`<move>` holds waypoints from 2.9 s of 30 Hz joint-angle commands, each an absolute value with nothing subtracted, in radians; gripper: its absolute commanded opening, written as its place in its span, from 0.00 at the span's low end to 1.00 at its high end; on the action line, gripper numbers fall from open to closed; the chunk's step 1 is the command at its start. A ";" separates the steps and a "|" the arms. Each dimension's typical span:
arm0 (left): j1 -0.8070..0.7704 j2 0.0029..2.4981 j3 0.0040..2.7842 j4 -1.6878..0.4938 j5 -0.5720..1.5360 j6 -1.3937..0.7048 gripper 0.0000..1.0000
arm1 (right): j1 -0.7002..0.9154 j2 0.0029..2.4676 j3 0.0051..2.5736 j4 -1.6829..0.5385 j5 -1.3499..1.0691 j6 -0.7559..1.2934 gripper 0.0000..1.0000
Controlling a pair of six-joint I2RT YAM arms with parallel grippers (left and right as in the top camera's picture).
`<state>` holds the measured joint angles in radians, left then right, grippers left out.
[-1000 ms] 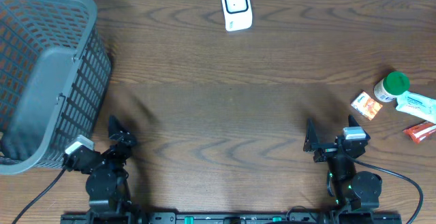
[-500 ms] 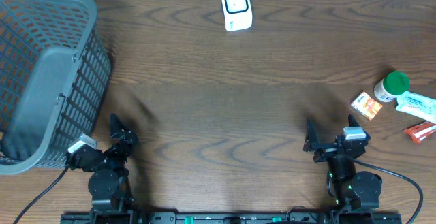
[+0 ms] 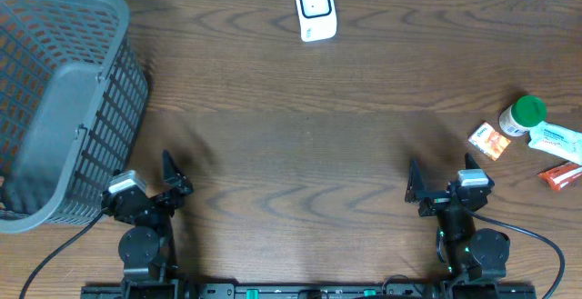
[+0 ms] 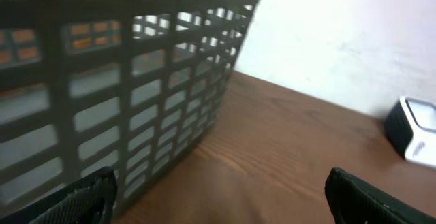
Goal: Scan the item barcode
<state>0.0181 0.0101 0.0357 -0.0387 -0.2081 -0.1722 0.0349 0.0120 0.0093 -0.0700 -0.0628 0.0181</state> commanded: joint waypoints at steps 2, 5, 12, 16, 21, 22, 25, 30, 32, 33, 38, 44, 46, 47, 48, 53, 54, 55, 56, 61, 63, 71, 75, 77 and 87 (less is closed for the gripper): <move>0.023 0.001 0.004 -0.059 -0.160 -0.085 0.98 | 0.047 0.006 0.006 -0.071 -0.057 0.032 0.99; 0.023 0.001 0.004 -0.058 -0.160 -0.085 0.98 | 0.047 0.006 0.006 -0.071 -0.057 0.032 0.99; 0.023 0.001 0.004 -0.066 -0.086 -0.023 0.98 | 0.047 0.006 0.006 -0.071 -0.057 0.032 0.99; 0.023 0.001 0.004 -0.066 -0.086 -0.023 0.98 | 0.047 0.006 0.006 -0.071 -0.057 0.032 0.99; 0.023 0.001 0.004 -0.066 -0.086 -0.023 0.98 | 0.047 0.006 0.006 -0.071 -0.057 0.033 0.99; 0.023 0.001 0.004 -0.066 -0.086 -0.023 0.98 | 0.047 0.006 0.006 -0.071 -0.057 0.032 0.99; 0.023 0.001 0.004 -0.066 -0.086 -0.023 0.98 | 0.047 0.006 0.006 -0.071 -0.057 0.033 0.99; 0.023 0.001 0.004 -0.065 -0.086 -0.023 0.98 | 0.047 0.006 0.006 -0.071 -0.057 0.033 0.99; 0.023 0.001 0.004 -0.065 -0.086 -0.023 0.98 | 0.047 0.006 0.006 -0.070 -0.057 0.032 0.99; 0.023 0.001 0.004 -0.065 -0.086 -0.023 0.98 | 0.047 0.006 0.006 -0.071 -0.057 0.033 0.99; 0.023 0.001 0.004 -0.065 -0.086 -0.023 0.98 | 0.047 0.006 0.006 -0.071 -0.057 0.032 0.99; 0.023 0.001 0.004 -0.065 -0.086 -0.023 0.98 | 0.047 0.006 0.006 -0.071 -0.057 0.032 0.99; 0.023 0.002 0.004 -0.065 -0.086 -0.023 0.98 | 0.047 0.006 0.006 -0.071 -0.057 0.032 0.99; 0.023 0.002 0.004 -0.065 -0.086 -0.023 0.98 | 0.047 0.006 0.006 -0.071 -0.057 0.032 0.99; 0.023 0.002 0.004 -0.065 -0.086 -0.023 0.98 | 0.047 0.006 0.006 -0.071 -0.057 0.033 0.99; 0.023 0.004 0.004 -0.065 -0.086 -0.023 0.98 | 0.047 0.006 0.006 -0.071 -0.057 0.032 0.99; 0.023 0.004 0.004 -0.065 -0.086 -0.023 0.98 | 0.047 0.006 0.006 -0.071 -0.057 0.032 0.99; 0.023 0.004 0.004 -0.065 -0.086 -0.023 0.98 | 0.047 0.006 0.006 -0.071 -0.057 0.032 0.99; 0.023 0.004 0.004 -0.065 -0.086 -0.023 0.98 | 0.047 0.006 0.006 -0.071 -0.057 0.033 0.99; 0.023 0.004 0.004 -0.065 -0.086 -0.023 0.98 | 0.047 0.006 0.006 -0.071 -0.057 0.033 0.99; 0.023 0.004 0.004 -0.065 -0.086 -0.023 0.98 | 0.047 0.006 0.006 -0.071 -0.057 0.033 0.99; 0.023 0.004 0.004 -0.065 -0.086 -0.023 0.98 | 0.047 0.006 0.006 -0.071 -0.057 0.033 0.99; 0.023 0.004 0.004 -0.065 -0.086 -0.023 0.98 | 0.047 0.006 0.006 -0.071 -0.057 0.032 1.00; 0.023 0.004 0.004 -0.065 -0.086 -0.023 0.98 | 0.047 0.006 0.006 -0.071 -0.057 0.032 0.99; 0.023 0.004 0.004 -0.065 -0.086 -0.023 0.98 | 0.047 0.006 0.006 -0.071 -0.057 0.032 0.99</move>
